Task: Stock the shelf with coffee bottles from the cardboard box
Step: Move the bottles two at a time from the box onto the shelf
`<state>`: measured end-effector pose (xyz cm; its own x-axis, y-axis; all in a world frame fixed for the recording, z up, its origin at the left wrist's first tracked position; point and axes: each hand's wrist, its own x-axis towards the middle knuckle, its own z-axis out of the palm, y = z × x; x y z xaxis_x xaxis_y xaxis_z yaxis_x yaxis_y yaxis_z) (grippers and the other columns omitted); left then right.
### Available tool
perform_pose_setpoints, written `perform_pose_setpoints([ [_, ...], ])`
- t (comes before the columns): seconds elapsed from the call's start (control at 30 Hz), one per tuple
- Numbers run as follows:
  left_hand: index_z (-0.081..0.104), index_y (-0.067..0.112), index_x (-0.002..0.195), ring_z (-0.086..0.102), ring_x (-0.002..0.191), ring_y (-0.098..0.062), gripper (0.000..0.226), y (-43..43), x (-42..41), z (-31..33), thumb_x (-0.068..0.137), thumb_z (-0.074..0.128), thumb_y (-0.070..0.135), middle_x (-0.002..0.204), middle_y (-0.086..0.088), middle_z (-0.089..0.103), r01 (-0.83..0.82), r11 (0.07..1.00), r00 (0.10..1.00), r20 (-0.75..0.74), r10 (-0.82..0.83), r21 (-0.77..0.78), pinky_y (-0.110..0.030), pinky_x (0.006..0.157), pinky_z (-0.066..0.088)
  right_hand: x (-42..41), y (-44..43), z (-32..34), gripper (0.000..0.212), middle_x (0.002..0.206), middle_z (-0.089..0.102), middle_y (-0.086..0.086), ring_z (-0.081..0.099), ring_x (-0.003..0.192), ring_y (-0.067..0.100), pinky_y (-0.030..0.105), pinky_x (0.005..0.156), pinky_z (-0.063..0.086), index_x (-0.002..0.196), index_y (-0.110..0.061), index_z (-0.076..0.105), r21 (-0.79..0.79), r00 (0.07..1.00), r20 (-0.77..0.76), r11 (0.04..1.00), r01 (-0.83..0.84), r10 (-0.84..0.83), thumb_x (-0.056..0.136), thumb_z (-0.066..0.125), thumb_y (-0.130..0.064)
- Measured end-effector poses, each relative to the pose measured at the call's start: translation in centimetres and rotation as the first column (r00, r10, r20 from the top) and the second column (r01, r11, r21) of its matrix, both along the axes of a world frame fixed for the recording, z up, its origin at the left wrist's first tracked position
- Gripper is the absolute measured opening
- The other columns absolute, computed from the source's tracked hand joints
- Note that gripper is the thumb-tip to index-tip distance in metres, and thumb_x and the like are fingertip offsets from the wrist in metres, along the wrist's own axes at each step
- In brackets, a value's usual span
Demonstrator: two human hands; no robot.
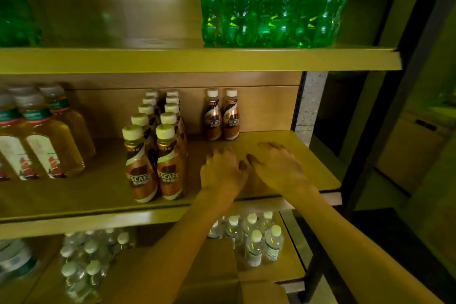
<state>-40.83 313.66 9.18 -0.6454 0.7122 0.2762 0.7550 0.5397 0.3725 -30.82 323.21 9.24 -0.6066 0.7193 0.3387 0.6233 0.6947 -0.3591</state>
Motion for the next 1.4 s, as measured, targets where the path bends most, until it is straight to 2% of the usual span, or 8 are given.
perform_pose_setpoints([
  [0.13, 0.054, 0.009, 0.126, 0.049, 0.123, -0.034, 0.051, -4.3, 2.8, -1.0, 0.092, 0.05, 0.048, 0.127, -0.013, 0.057, 0.086, 0.996, 0.994, -0.067, -0.085, 0.01, -0.045, 0.088, 0.047, 3.7, -4.2, -1.0, 0.025, 0.102, 0.064, 0.004, 0.06, 0.1, 0.031, 0.035, 0.072, 0.046, 0.092, -0.022, 0.058, 0.078, 0.999, -0.032, 0.997, -0.011, 0.014, 0.092, 0.051, -0.046],
  [0.3, 0.057, 0.011, 0.114, 0.053, 0.115, -0.033, 0.043, -9.0, 5.2, -2.3, 0.094, 0.05, 0.048, 0.117, -0.012, 0.059, 0.135, 0.991, 0.986, -0.098, -0.132, 0.022, -0.043, 0.083, 0.048, 7.0, -10.0, -2.1, 0.031, 0.117, 0.069, 0.009, 0.059, 0.113, 0.034, 0.042, 0.091, 0.049, 0.112, -0.015, 0.069, 0.101, 0.994, -0.102, 0.995, -0.024, 0.034, 0.091, 0.065, -0.038],
  [0.4, 0.055, 0.015, 0.123, 0.052, 0.12, -0.029, 0.045, -11.8, 6.1, -3.9, 0.094, 0.05, 0.049, 0.126, -0.008, 0.058, 0.145, 0.989, 0.986, -0.085, -0.143, 0.022, -0.042, 0.086, 0.049, 8.0, -13.1, -3.8, 0.024, 0.101, 0.074, 0.007, 0.069, 0.097, 0.032, 0.041, 0.08, 0.057, 0.101, -0.016, 0.073, 0.272, 0.984, -0.16, 0.962, -0.038, 0.084, 0.081, 0.08, -0.028],
  [0.57, 0.056, 0.021, 0.124, 0.052, 0.124, -0.024, 0.042, -16.6, 6.2, -8.1, 0.093, 0.053, 0.049, 0.13, -0.002, 0.058, 0.157, 0.987, 0.988, -0.021, -0.156, 0.04, -0.038, 0.088, 0.049, 7.9, -16.1, -8.7, 0.041, 0.128, 0.064, 0.0, 0.057, 0.119, 0.027, 0.042, 0.093, 0.052, 0.125, -0.024, 0.059, 0.0, 0.998, -0.058, 1.0, -0.01, 0.01, 0.093, 0.057, -0.049],
  [0.9, 0.055, 0.018, 0.121, 0.058, 0.114, -0.022, 0.042, -24.6, 4.7, -18.6, 0.094, 0.048, 0.049, 0.122, -0.001, 0.06, 0.092, 0.965, 0.994, 0.08, -0.074, -0.247, -0.033, 0.084, 0.051, 7.2, -21.5, -20.0, 0.038, 0.117, 0.067, 0.0, 0.061, 0.111, 0.024, 0.029, 0.08, 0.043, 0.12, -0.022, 0.061, -0.21, 0.973, 0.224, 0.978, -0.007, 0.054, 0.092, 0.052, -0.045],
  [1.03, 0.052, 0.016, 0.129, 0.049, 0.127, -0.023, 0.047, -26.8, 4.4, -22.9, 0.096, 0.046, 0.048, 0.13, -0.003, 0.056, 0.105, 0.922, 0.986, 0.16, -0.047, -0.373, -0.036, 0.094, 0.049, 7.2, -23.1, -24.0, 0.038, 0.115, 0.064, 0.002, 0.059, 0.111, 0.025, 0.038, 0.091, 0.049, 0.12, -0.018, 0.061, -0.44, 0.963, 0.243, 0.898, 0.006, 0.113, 0.095, 0.051, -0.045],
  [1.2, 0.052, 0.016, 0.126, 0.053, 0.12, -0.023, 0.044, -28.3, 4.1, -27.0, 0.096, 0.047, 0.046, 0.125, -0.004, 0.056, 0.119, 0.858, 0.971, 0.239, 0.005, -0.5, -0.037, 0.089, 0.05, 8.0, -24.4, -27.7, 0.052, 0.127, 0.06, 0.004, 0.055, 0.12, 0.026, 0.039, 0.097, 0.047, 0.133, -0.018, 0.054, -0.504, 0.933, 0.347, 0.858, 0.097, 0.099, 0.095, 0.048, -0.053],
  [1.4, 0.05, 0.014, 0.129, 0.054, 0.118, -0.026, 0.046, -29.0, 3.2, -30.1, 0.096, 0.048, 0.044, 0.125, -0.006, 0.057, 0.209, 0.811, 0.947, 0.319, -0.03, -0.546, -0.038, 0.086, 0.05, 8.0, -24.8, -29.3, 0.044, 0.118, 0.063, 0.002, 0.059, 0.114, 0.024, 0.037, 0.092, 0.047, 0.123, -0.018, 0.058, -0.432, 0.912, 0.407, 0.891, 0.14, 0.054, 0.095, 0.048, -0.05],
])
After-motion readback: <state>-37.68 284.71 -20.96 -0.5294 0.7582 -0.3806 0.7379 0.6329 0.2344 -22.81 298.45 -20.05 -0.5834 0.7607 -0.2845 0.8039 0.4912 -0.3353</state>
